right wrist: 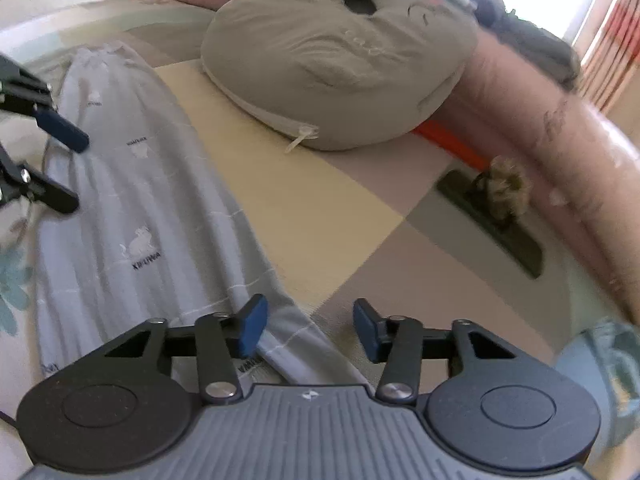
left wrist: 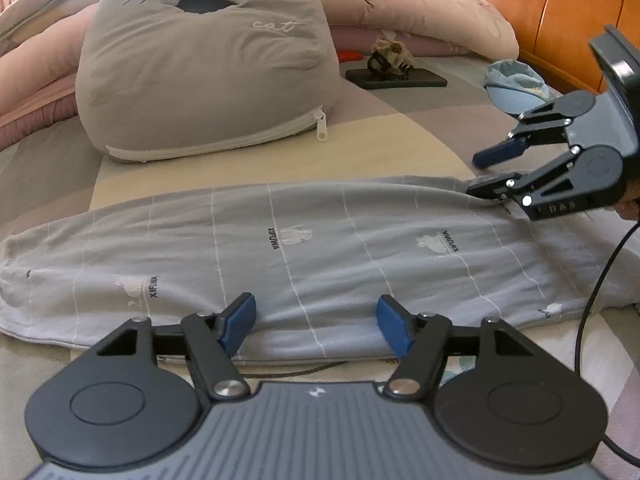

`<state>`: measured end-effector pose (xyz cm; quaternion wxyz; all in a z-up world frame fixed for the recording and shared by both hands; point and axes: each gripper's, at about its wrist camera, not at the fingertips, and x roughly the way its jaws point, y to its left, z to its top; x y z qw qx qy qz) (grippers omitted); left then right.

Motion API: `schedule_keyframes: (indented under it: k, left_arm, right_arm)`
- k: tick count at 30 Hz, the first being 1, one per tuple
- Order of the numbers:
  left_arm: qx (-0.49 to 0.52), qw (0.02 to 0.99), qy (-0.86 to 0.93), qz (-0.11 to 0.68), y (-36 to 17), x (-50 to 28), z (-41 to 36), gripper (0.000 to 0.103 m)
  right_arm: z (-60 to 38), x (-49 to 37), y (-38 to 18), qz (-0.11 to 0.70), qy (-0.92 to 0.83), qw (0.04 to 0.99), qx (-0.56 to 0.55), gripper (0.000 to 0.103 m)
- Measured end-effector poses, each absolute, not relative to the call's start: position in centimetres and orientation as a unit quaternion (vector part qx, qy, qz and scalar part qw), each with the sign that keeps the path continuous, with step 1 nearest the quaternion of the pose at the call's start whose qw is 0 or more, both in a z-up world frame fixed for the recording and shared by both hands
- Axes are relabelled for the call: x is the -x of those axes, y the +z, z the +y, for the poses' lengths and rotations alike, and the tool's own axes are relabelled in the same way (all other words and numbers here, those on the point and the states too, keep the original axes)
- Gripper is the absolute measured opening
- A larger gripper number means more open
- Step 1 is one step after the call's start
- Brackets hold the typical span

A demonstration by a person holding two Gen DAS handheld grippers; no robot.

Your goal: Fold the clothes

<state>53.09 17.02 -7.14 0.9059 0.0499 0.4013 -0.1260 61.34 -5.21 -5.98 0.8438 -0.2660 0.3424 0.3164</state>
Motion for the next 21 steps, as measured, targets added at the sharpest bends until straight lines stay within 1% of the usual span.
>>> schedule_keyframes:
  k: [3, 4, 5, 9, 13, 15, 18, 19, 20, 21]
  left_arm:
    - [-0.047, 0.907, -0.128, 0.399, -7.2, -53.1, 17.1, 0.069]
    - [-0.047, 0.907, -0.128, 0.399, -7.2, -53.1, 17.0, 0.070]
    - [-0.048, 0.906, -0.128, 0.399, -7.2, -53.1, 17.0, 0.071]
    - [-0.049, 0.905, -0.130, 0.402, -7.1, -53.1, 17.0, 0.071]
    - [-0.058, 0.903, -0.135, 0.404, -6.7, -53.0, 17.1, 0.071]
    - [-0.062, 0.904, -0.137, 0.401, -6.1, -53.3, 17.5, 0.071]
    - [-0.069, 0.905, -0.141, 0.396, -5.2, -53.6, 18.0, 0.072]
    - [-0.072, 0.905, -0.143, 0.394, -4.9, -53.8, 18.2, 0.072]
    - [-0.074, 0.906, -0.144, 0.392, -4.6, -53.9, 18.4, 0.072]
    - [-0.076, 0.906, -0.145, 0.391, -4.3, -54.0, 18.6, 0.072]
  right_arm:
    - [-6.1, -62.6, -5.5, 0.374, 0.347, 0.831, 0.222, 0.037]
    - [-6.3, -62.8, -5.4, 0.377, 0.356, 0.828, 0.215, 0.016]
    - [-6.4, -62.8, -5.3, 0.377, 0.361, 0.826, 0.213, 0.002]
    - [-5.9, -62.8, -5.2, 0.357, 0.349, 0.834, 0.237, 0.002]
    - [-6.4, -64.8, -5.2, 0.366, 0.319, 0.853, 0.192, 0.003]
    - [-6.8, -64.9, -4.7, 0.366, 0.311, 0.859, 0.176, 0.012]
    - [-7.8, -63.7, -3.2, 0.370, 0.312, 0.861, 0.153, 0.017]
    - [-8.1, -63.1, -2.6, 0.372, 0.316, 0.861, 0.146, 0.022]
    - [-8.3, -62.4, -2.2, 0.376, 0.323, 0.857, 0.140, 0.029]
    - [-8.3, -61.5, -2.0, 0.385, 0.335, 0.849, 0.135, 0.033]
